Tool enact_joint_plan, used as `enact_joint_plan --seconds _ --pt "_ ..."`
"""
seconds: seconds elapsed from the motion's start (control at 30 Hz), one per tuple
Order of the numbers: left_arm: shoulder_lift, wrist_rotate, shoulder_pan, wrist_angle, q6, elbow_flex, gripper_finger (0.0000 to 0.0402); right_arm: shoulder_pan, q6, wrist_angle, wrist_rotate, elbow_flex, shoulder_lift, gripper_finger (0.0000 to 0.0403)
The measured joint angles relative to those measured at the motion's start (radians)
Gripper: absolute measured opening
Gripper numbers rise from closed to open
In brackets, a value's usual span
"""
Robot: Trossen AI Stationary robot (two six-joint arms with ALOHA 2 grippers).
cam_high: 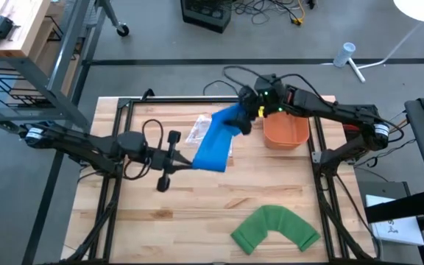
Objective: Roll bandage
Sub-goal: Roll the blue bandage
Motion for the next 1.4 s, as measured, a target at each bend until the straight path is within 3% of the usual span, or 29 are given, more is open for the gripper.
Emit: enact_joint_plan --seconds 0.27,0.43,0.53,0.67,0.83,1.07,1.2,1.3,1.4 --pt "-0.010 0.227 -0.002 0.010 -0.044 0.019 0.0000 0.059 -0.145 -0.078 -0.159 -0.019 0.001 0.0313" --pt "-0.010 0.263 -0.005 0.025 -0.092 0.033 0.0000 0.122 -0.197 -0.049 -0.218 -0.021 0.001 0.0313" --pt "-0.002 0.298 -0.004 0.126 -0.167 0.033 0.0000 0.170 -0.191 0.027 -0.219 -0.034 0.001 0.0313" --pt "0.002 0.458 -0.007 0.152 -0.176 0.034 0.0000 0.226 -0.159 0.188 -0.225 -0.066 0.006 0.0313" --pt "-0.017 0.571 -0.007 0.158 -0.175 0.034 0.0000 0.282 -0.156 0.254 -0.346 -0.069 0.036 0.0314" --pt "-0.055 0.675 -0.008 0.155 -0.167 0.033 0.0000 0.331 -0.171 0.244 -0.506 -0.070 0.114 0.0314" --pt "-0.087 0.774 -0.006 0.145 -0.206 0.032 0.0000 0.334 -0.157 0.167 -0.508 -0.070 0.153 0.0314" --pt "-0.134 0.775 0.003 0.095 -0.251 0.032 0.0000 0.334 -0.157 0.135 -0.507 -0.070 0.164 0.0314" --pt "-0.181 0.661 0.006 0.030 -0.267 0.028 0.0000 0.334 -0.168 0.140 -0.503 -0.069 0.165 0.0314"
